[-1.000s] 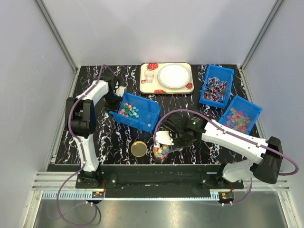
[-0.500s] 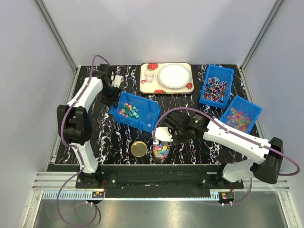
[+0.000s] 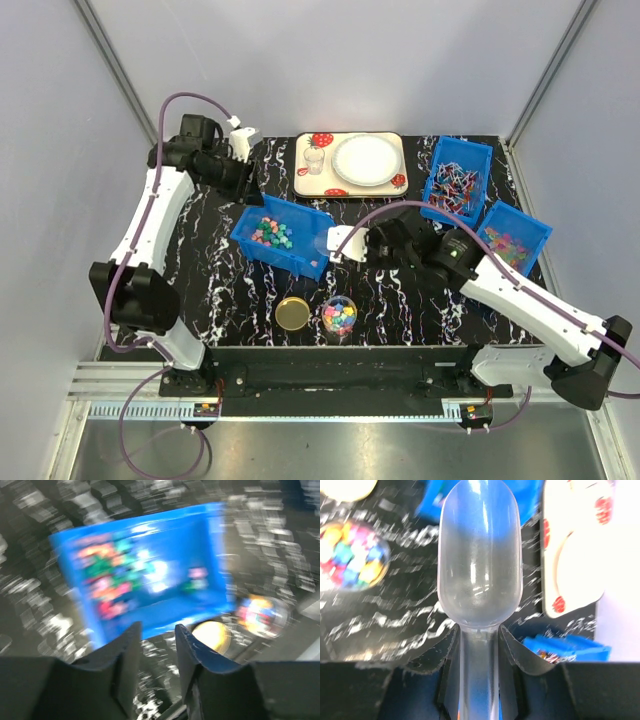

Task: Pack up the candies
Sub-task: Place the fake candies in the packing bottle.

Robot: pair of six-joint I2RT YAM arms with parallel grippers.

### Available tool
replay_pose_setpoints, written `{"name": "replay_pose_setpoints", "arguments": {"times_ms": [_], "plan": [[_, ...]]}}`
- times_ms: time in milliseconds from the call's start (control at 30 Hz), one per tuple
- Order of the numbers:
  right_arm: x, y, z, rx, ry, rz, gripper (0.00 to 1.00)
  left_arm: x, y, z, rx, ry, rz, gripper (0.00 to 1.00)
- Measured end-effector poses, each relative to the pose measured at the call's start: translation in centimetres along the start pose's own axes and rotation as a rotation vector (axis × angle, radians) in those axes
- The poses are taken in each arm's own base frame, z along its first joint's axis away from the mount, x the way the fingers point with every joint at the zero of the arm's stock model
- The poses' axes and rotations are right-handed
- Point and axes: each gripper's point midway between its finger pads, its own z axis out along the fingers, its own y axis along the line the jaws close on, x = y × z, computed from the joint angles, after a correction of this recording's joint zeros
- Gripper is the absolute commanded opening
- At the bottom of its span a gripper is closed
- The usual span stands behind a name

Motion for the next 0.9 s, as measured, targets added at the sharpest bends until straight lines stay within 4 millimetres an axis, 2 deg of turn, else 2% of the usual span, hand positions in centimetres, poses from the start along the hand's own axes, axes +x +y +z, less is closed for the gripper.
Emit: {"name": "replay_pose_setpoints", "arguments": {"times_ms": [67,167,300,400,633,900], "plan": [[-0.8,-0.7,0.5,0.039,-0.042,0.011,0.0,-0.3,-2.2,-0.2,0.123,-0.024,0.025,0.53],[-1.4,-1.2,1.8,0.079,-0.085,0.027,0.0,-0.3,-5.3,-0.6,0.288,-0.037,0.043,0.57],[-2.1,-2.0,3.6,0.134,-0.13,0.051,0.0,-0.5,-8.8,-1.1,0.486,-0.044,0.063,0.58],[-2.5,-2.7,4.2,0.172,-0.152,0.068,0.0,-0.2,-10.6,-0.6,0.605,-0.023,0.063,0.58],[-4.0,-4.4,3.9,0.248,-0.214,0.098,0.0,1.5,-12.7,1.3,0.742,0.069,0.037,0.57],[-4.2,-4.4,4.0,0.253,-0.231,0.116,0.0,1.5,-13.5,1.2,0.763,0.076,0.06,0.47]]}}
